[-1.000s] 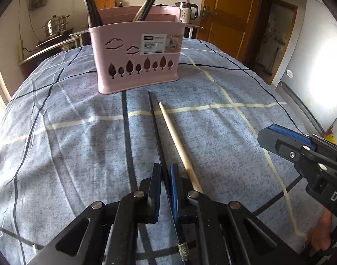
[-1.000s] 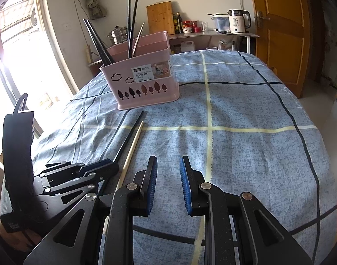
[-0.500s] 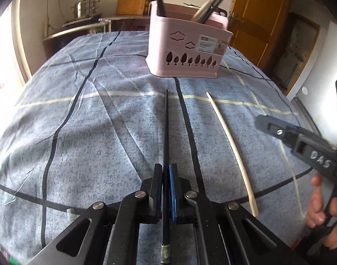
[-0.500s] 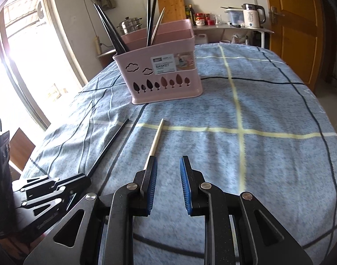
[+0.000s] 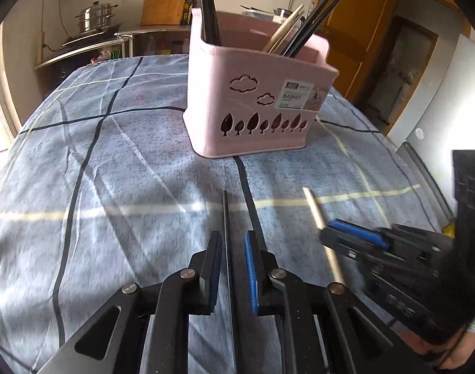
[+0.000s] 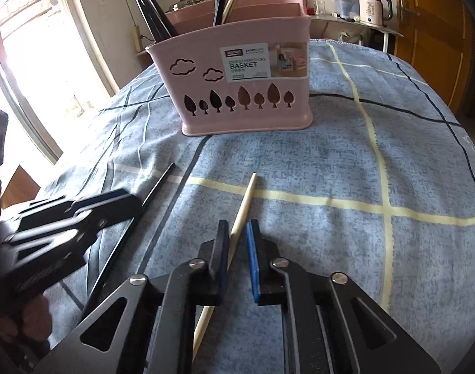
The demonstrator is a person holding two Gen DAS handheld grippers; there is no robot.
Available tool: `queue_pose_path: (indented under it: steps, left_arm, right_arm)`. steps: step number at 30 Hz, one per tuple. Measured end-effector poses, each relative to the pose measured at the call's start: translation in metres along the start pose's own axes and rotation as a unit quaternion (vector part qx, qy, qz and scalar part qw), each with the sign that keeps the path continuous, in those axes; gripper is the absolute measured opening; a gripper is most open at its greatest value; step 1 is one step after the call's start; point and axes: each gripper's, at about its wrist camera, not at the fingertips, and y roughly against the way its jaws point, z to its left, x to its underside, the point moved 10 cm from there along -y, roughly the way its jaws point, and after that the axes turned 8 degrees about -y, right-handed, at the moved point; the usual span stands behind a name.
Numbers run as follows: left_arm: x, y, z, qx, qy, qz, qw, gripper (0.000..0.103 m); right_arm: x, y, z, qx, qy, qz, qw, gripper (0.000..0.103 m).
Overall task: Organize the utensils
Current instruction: 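Grasp the wooden stick with the right tool while the left tool grasps the black chopstick, then lift and carry both held sticks upright over the pink basket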
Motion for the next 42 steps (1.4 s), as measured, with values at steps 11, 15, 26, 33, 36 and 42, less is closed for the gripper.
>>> queue_pose_path:
  steps: [11, 15, 26, 33, 36, 42]
  left_arm:
    - [0.007, -0.006, 0.015, -0.037, 0.007, 0.002, 0.9993, 0.005]
    - [0.006, -0.008, 0.021, -0.032, 0.013, 0.014, 0.9993, 0.005]
    - [-0.014, -0.025, 0.017, -0.04, -0.039, 0.039, 0.9976, 0.008]
    - [-0.018, -0.027, 0.016, -0.049, -0.043, 0.042, 0.997, 0.005]
    - [-0.02, -0.026, 0.018, -0.044, -0.034, 0.047, 0.9974, 0.005]
    - [-0.036, -0.002, 0.018, -0.04, -0.029, 0.022, 0.9986, 0.005]
  right_arm:
    - [0.008, 0.012, -0.02, -0.004, -0.016, 0.016, 1.0, 0.008]
    - [0.001, 0.008, -0.021, 0.004, -0.021, 0.017, 1.0, 0.009]
    - [-0.02, -0.008, -0.023, 0.017, -0.037, 0.027, 0.999, 0.009]
    - [-0.026, -0.014, -0.022, 0.015, -0.036, 0.034, 0.999, 0.007]
    - [-0.028, -0.012, -0.021, 0.008, -0.036, 0.035, 0.999, 0.007]
    - [-0.04, 0.007, -0.015, 0.0, -0.03, 0.011, 0.999, 0.007]
